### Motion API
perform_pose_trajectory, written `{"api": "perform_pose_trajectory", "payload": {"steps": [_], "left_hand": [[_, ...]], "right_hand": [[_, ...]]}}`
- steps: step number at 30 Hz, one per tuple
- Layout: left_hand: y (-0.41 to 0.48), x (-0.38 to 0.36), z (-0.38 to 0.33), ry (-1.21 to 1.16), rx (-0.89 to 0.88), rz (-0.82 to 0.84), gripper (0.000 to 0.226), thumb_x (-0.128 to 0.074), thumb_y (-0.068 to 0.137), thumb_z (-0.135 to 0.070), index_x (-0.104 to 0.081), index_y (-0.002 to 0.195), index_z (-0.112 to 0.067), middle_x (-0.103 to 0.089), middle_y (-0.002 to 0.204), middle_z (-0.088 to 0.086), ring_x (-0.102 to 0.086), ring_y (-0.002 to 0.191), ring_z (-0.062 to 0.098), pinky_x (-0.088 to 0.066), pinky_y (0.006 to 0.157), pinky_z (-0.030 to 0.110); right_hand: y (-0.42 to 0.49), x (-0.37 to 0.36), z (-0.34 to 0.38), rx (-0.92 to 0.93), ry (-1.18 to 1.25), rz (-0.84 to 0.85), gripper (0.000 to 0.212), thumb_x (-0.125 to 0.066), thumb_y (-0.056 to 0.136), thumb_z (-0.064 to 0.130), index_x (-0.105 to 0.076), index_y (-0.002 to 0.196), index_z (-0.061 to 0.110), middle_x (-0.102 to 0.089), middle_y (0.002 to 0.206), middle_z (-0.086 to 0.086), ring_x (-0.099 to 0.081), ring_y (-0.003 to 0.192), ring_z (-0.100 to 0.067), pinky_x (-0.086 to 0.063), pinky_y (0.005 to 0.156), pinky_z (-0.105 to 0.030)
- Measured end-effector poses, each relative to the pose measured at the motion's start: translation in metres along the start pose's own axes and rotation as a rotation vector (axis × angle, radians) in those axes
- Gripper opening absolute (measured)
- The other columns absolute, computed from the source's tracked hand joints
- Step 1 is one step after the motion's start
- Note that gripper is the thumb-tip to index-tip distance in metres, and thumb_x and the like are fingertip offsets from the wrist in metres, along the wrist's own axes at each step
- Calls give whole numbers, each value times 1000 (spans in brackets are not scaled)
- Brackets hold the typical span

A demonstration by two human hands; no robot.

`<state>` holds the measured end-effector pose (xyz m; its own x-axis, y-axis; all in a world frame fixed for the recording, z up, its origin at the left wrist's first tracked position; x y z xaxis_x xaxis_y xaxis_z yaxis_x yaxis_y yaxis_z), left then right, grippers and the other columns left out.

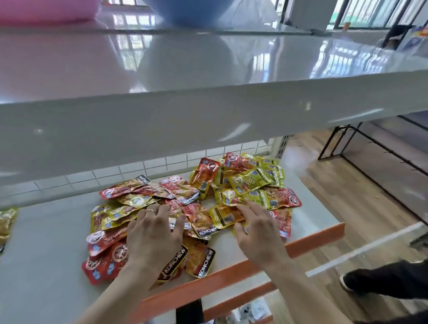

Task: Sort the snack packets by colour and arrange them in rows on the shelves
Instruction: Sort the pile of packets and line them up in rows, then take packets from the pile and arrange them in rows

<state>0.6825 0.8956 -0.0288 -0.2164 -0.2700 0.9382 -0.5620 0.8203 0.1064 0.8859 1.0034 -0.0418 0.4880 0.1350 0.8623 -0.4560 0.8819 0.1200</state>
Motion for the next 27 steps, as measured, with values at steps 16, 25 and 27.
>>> {"api": "perform_pose_trajectory", "payload": {"steps": [16,25,27], "left_hand": [[10,-2,-5,103,23,23,38,-60,93,-51,-60,118,-22,-67,106,-2,-59,105,20,-45,90,34],[14,-1,1,-348,315,275,79,-72,83,-11,-30,150,-8,-50,93,-5,-52,88,16,-48,76,31],[13,-4,2,-376,355,305,71,-62,87,-7,-33,152,-8,-56,125,7,-54,110,22,-48,88,35]], "right_hand": [[5,-21,-22,-11,-233,6,64,-67,84,52,-50,138,21,-49,128,-2,-42,124,-25,-36,100,-45],[0,-13,-12,185,-225,-108,46,-78,66,6,-70,110,19,-65,101,-1,-64,97,-24,-51,80,-39],[-1,-9,-12,202,-246,-140,44,-75,65,6,-71,108,16,-65,97,-2,-64,92,-24,-54,76,-38]]}}
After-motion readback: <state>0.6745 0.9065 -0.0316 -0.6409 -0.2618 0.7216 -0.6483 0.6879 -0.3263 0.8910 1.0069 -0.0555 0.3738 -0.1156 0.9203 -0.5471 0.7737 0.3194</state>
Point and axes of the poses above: each hand's wrist, its own y-axis towards the middle knuckle, its own x-axis out of the back of the hand, z = x × y, the point moved 7 cm from there along y, towards the middle knuckle
